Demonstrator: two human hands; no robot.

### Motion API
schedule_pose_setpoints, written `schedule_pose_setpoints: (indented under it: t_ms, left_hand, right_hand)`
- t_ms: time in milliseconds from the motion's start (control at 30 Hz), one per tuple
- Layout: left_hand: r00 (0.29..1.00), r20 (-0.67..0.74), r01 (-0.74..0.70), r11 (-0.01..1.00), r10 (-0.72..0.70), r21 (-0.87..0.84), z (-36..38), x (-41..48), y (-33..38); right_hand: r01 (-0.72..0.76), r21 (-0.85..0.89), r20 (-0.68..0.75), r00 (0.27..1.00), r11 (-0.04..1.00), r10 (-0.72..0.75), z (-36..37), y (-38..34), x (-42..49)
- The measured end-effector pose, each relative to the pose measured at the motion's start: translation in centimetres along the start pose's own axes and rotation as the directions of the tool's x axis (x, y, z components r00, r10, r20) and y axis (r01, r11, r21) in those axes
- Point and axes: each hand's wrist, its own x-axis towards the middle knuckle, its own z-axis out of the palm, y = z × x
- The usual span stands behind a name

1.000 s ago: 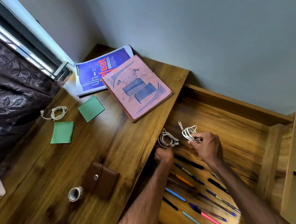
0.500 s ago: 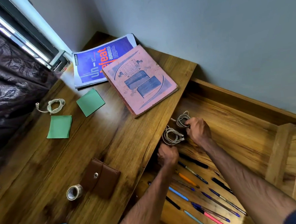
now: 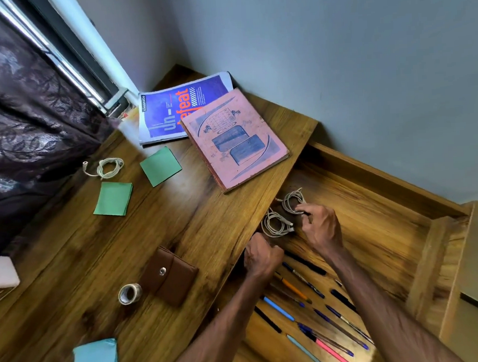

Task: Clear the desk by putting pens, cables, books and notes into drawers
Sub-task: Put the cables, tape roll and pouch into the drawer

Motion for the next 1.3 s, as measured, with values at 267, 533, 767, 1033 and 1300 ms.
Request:
schedule_pose_setpoints:
  t_ms: [267,533,767,1033,1300]
  left_hand:
    - [0.98,-0.088,-0.185,0.98,0.178,-0.08,-8.3,-5.1,0.1]
    - [0.968,-0.211,-0.168,0.978,0.139,-0.127,-16.2,-6.9,-3.9]
    - [0.962,-0.254,-0.135,0.982,0.097,-0.135,-21.9,-5.8,-10.1]
    - [0.904,-0.426,-0.056,0.998,0.046,-0.011,-29.7,-1.1,-16.2]
    - [0.967,-0.159,-0.106,0.878,0.201,0.466,-37.9,7.2,-18.8]
  right_hand:
    - [0.133,0.147,-0.049,0.991,0.98,-0.127,-2.8,-7.3,-5.6]
    - [0.194,0.199,0.072,0.975,0.961,-0.212,-1.3,-15.2,-9.8]
    - [0.276,0.212,0.216,0.922,0.937,-0.321,2.2,-22.5,-11.7]
    - [0.352,0.134,0.347,0.859,0.926,-0.377,7.4,-30.4,-8.9]
    - [0.45,0.085,0.362,0.817,0.889,-0.448,12.5,-39.3,-3.0]
